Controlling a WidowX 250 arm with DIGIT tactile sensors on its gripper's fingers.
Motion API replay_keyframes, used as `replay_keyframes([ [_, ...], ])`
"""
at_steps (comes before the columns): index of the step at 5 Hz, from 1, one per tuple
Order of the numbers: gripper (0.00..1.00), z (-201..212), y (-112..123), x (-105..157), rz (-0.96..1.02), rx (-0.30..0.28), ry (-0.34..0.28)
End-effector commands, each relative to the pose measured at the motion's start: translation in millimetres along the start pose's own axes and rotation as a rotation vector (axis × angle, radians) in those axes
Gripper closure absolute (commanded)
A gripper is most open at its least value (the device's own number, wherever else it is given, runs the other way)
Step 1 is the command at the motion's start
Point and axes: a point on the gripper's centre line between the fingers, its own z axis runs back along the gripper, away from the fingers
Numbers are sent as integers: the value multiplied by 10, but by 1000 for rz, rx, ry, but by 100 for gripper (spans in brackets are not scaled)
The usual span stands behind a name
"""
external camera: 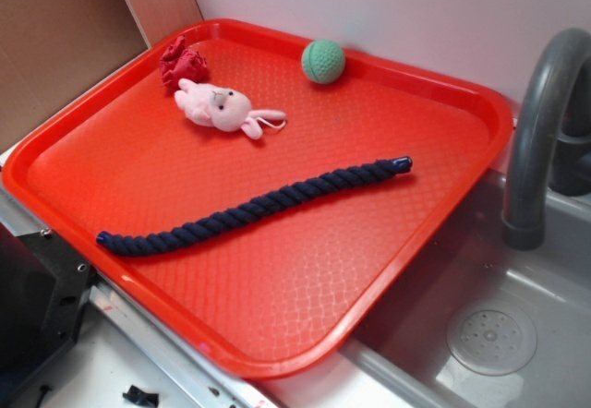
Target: Grab the blue rope.
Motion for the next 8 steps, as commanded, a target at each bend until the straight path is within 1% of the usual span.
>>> replay_keyframes([
  [1, 0, 0, 0, 0, 0, 0, 0],
  [2, 0, -51, -21, 57, -5, -1, 14],
  [3, 0, -239, -116, 186, -36, 58, -45],
  [4, 0, -537, -269, 311, -113, 35, -103],
  [5, 0, -869, -453, 369, -223, 59, -126],
  [6, 0, -1217, -536, 473, -336, 20, -117],
  [7, 0, -1629, -602, 552, -386, 18, -74],
  [8, 0, -2037, -671, 593, -478, -72, -15],
])
